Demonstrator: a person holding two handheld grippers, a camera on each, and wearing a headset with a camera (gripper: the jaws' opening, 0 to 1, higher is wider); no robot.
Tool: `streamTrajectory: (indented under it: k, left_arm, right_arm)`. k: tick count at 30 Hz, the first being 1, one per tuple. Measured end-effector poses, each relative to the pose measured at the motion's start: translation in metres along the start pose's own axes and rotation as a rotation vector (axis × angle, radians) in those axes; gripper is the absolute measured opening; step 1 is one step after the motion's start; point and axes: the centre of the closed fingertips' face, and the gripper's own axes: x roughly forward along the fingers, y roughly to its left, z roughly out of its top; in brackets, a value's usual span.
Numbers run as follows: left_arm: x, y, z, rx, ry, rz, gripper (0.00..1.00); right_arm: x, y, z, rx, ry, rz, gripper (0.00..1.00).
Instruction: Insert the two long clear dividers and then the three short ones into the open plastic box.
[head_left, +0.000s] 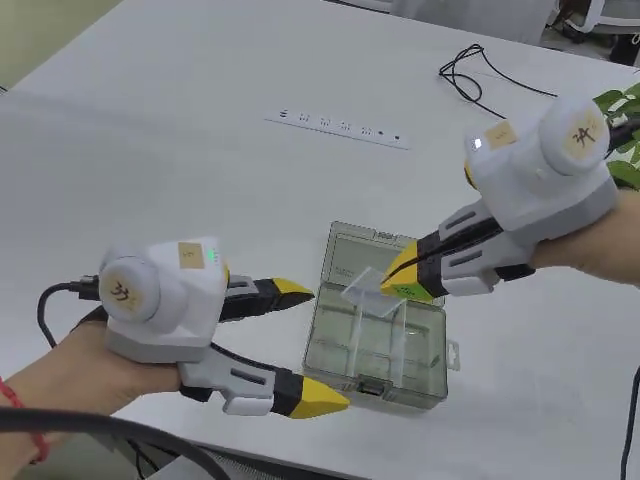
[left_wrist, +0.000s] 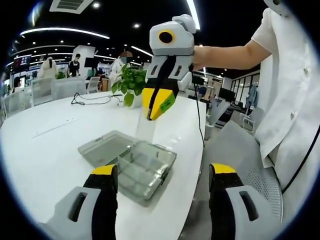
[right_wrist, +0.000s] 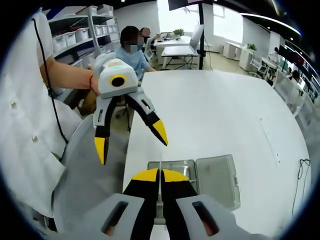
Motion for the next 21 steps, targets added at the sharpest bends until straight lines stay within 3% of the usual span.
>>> streamTrajectory:
  k: [21]
  left_arm:
    - [-0.002,0.013,-0.015,-0.023,0.037,0.045,0.99]
  right_arm:
    - [0.043,-0.022,-0.023,0.045,-0.008,-0.04,0.03]
